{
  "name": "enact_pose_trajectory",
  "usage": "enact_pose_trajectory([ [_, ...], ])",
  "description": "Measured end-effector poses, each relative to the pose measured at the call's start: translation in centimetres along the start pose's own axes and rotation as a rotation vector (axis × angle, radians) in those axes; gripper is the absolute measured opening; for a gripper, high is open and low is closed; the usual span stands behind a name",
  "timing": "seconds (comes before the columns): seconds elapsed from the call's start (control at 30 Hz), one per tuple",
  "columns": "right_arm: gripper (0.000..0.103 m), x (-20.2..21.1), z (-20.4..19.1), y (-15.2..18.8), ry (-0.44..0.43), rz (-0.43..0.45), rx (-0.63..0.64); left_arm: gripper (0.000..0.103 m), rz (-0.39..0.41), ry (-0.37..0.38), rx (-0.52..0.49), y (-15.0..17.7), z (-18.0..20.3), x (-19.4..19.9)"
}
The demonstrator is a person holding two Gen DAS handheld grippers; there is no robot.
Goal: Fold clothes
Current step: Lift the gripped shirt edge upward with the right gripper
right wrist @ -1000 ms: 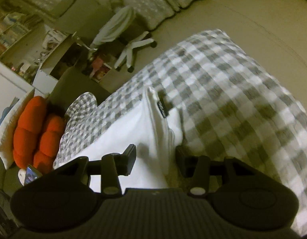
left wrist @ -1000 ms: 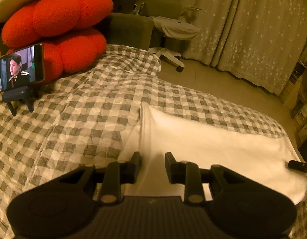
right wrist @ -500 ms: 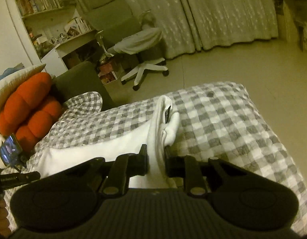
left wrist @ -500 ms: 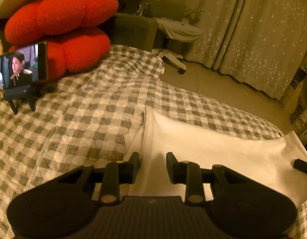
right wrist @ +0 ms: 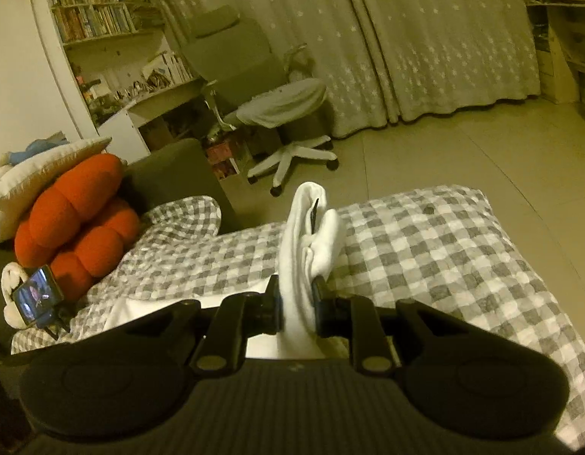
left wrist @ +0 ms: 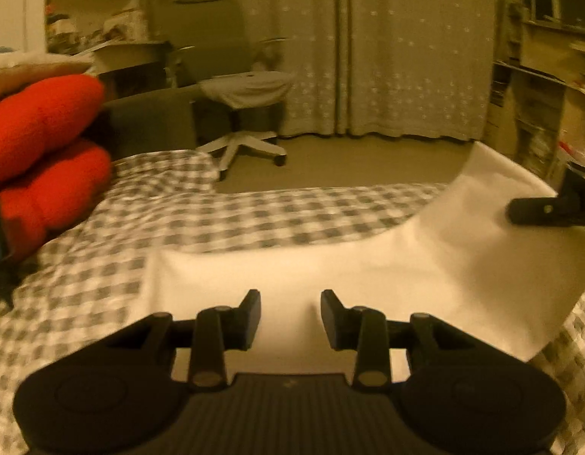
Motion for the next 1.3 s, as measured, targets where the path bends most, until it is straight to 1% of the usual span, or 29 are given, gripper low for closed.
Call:
enact_pose_trajectory([
  [0.1, 0.020, -0.2, 1.0, 0.1, 0.020, -0.016, -0.041, 0.036, -0.032, -0.006, -0.012, -0.2, 0.5, -1.8],
  [0.27, 0.020, -0.3, 1.8, 0.0, 0.018, -0.015, -0.084, 0.036, -0.042, -0.020, 0.019, -2.4, 0.6, -4.4],
  [0.43, 0.021, 0.0, 1.5, 0.0, 0.001, -0.006, -0.086, 0.036, -0.066, -0.046, -0.007, -3.0, 2.3, -6.4],
  [0.53, 0.020, 0.2, 1.4, 0.0, -0.008, -0.004, -0.080, 0.036, -0.053, -0.074, -0.035, -2.1, 3.2, -6.5],
  [0.63, 0.020, 0.4, 1.5, 0.0, -0.015, -0.002, -0.080, 0.036, -0.047, -0.091, -0.074, -1.9, 3.7, -5.8],
  [0.77, 0.021, 0.6, 1.5, 0.0, -0.017, 0.003, -0.081, 0.036, -0.044, -0.079, -0.063, -1.1, 3.4, -4.1],
  [0.87, 0.021, 0.9, 1.6, 0.1, -0.025, 0.004, -0.082, 0.036, -0.006, -0.107, -0.087, 0.1, 3.7, -2.3],
  [0.93, 0.020, 0.9, 1.6, 0.1, -0.030, 0.004, -0.082, 0.036, 0.000, -0.123, -0.098, 0.6, 3.9, -1.3],
  [1.03, 0.021, 1.1, 1.7, 0.0, -0.032, 0.007, -0.087, 0.036, -0.010, -0.113, -0.093, 1.7, 3.7, 0.3],
  [1.17, 0.020, 1.3, 1.8, -0.1, -0.036, 0.015, -0.092, 0.036, 0.008, -0.119, -0.110, 3.1, 3.7, 2.1],
  [1.23, 0.020, 1.4, 1.7, -0.2, -0.039, 0.017, -0.088, 0.036, -0.017, -0.102, -0.096, 3.6, 3.6, 2.6],
  [1.3, 0.020, 1.5, 1.6, -0.2, -0.040, 0.018, -0.086, 0.036, -0.003, -0.103, -0.089, 4.1, 3.5, 3.2],
])
Point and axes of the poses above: each gripper's, at about its wrist camera, not at the fingertips, and x roughly against the way its jaws point, z to its right, y to its underside, the point moved 1 cm from there along -x, roughly the way its jaws point, and after that the axes turned 14 degrees about -y, right-handed, at the moved point
